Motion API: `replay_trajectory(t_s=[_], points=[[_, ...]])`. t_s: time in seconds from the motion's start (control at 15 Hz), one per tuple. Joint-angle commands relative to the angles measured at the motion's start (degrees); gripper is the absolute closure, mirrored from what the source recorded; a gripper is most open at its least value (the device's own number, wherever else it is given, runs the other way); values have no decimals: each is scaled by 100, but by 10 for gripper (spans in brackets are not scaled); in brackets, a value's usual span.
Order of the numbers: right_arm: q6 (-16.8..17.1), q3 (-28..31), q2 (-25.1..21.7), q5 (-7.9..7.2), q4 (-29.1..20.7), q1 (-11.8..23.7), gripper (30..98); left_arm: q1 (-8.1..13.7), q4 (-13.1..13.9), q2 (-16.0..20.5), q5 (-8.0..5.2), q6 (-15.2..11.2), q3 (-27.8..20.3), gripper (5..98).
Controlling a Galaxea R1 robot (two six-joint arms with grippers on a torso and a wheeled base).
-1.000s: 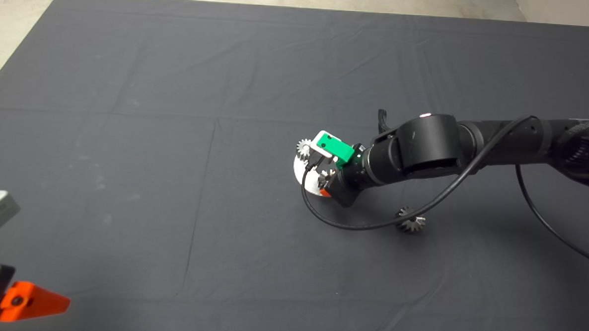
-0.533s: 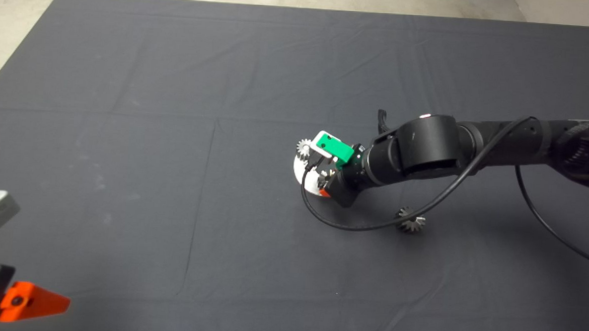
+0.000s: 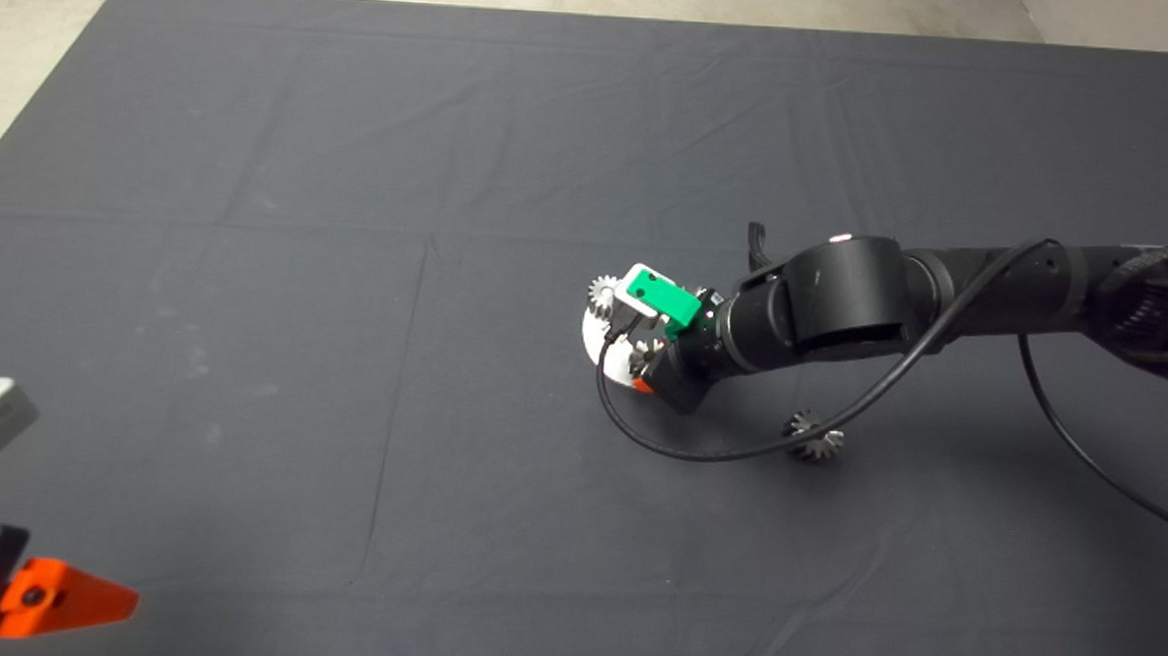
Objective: Remove an incorrectly installed larger gear and replace it with the correct smaller gear
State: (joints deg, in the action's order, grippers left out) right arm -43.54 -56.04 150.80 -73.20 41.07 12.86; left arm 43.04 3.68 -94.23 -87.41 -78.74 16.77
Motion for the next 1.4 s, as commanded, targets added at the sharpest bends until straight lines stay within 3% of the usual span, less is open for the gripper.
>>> replay_trajectory(t_s=[0.0,0.73,0.93,1.13,1.2,1.33], points=[[-40,68,-19,26,182,103,880,29,107,23,-233,7,-97,55],[-181,165,-124,-36,164,164,810,29,107,-4,-207,25,-97,55],[-371,801,-617,-36,106,343,760,29,107,-21,-207,25,-97,55],[-922,2237,-1490,-53,84,825,720,29,107,24,-215,-45,-88,55],[-1154,2589,-1757,-143,-45,997,711,29,104,40,-224,-45,-88,55],[-1507,2804,-2274,-273,-872,1394,668,29,98,12,-207,-22,-82,55]])
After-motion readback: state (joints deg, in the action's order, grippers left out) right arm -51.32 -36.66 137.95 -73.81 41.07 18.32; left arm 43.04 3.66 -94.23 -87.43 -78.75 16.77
